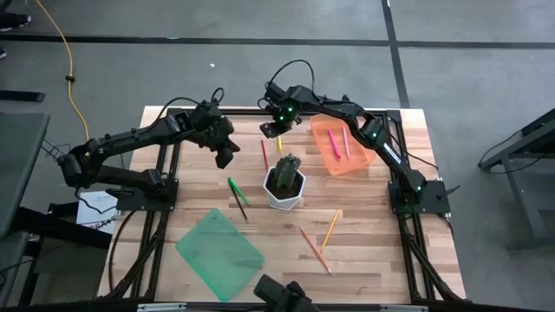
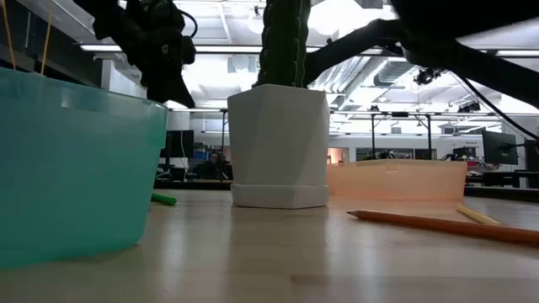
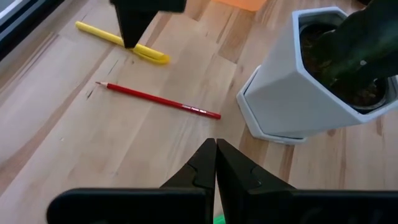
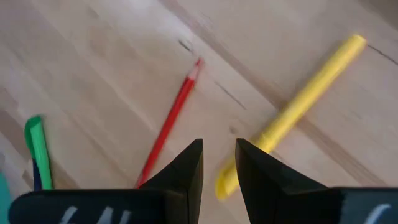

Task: Sort pens & pencils
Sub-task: Put the yellow pen into the orange bin

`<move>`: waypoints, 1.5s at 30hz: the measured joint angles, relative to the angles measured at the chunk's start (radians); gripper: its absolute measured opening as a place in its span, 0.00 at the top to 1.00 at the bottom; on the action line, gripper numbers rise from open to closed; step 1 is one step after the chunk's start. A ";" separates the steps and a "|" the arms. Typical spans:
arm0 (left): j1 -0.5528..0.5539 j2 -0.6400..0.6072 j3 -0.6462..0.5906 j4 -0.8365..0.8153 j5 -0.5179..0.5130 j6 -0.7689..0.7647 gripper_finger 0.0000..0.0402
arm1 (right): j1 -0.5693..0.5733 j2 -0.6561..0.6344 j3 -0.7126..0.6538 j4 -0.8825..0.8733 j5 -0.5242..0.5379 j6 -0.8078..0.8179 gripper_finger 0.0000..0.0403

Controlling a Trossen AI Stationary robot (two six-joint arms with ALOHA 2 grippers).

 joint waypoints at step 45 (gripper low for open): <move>0.000 0.000 0.000 -0.010 0.001 0.070 1.00 | 0.009 0.020 0.000 0.011 -0.120 0.214 0.99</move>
